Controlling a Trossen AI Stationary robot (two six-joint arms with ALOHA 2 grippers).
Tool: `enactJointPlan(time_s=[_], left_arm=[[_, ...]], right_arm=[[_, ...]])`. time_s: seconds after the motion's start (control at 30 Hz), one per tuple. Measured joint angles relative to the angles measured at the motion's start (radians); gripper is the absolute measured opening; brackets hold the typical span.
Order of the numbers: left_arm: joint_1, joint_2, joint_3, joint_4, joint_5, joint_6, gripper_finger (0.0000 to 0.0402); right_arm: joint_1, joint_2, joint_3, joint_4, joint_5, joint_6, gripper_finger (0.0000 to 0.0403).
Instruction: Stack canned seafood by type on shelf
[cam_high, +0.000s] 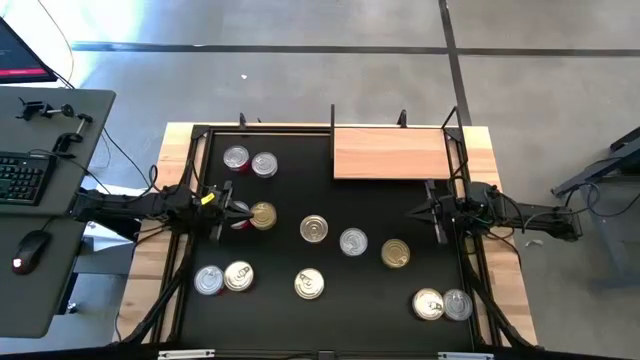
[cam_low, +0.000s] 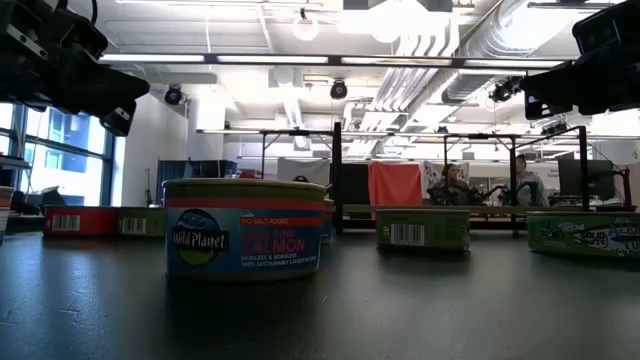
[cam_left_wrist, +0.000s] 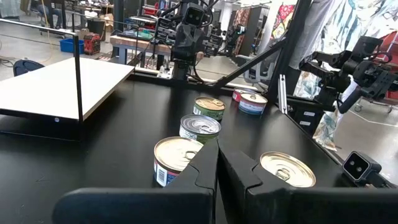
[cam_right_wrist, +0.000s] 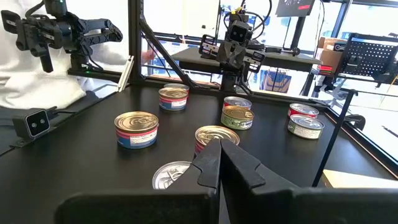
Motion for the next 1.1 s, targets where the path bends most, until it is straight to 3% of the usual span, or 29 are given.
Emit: enactJointPlan(time_s=[0.53, 0.63, 0.73, 0.9, 1.1], left_arm=[[0.000, 0.000, 0.000, 0.000, 0.000, 0.000, 0.0001], [0.000, 0.000, 0.000, 0.000, 0.000, 0.000, 0.0001], [0.000, 0.000, 0.000, 0.000, 0.000, 0.000, 0.0001], [0.000, 0.000, 0.000, 0.000, 0.000, 0.000, 0.0001], [0.000, 0.000, 0.000, 0.000, 0.000, 0.000, 0.0001]], right_arm=[[0.000, 0.000, 0.000, 0.016, 0.012, -0.033, 0.0000], [0.006, 0.001, 0.000, 0.152, -0.004, 0.089, 0.0000], [0.044, 0.017, 0.000, 0.342, -0.104, 0.128, 0.0000], [0.202, 0.175, 0.000, 0.687, -0.164, -0.018, 0.0000], [0.420, 0.521, 0.000, 0.928, -0.161, -0.164, 0.0000]])
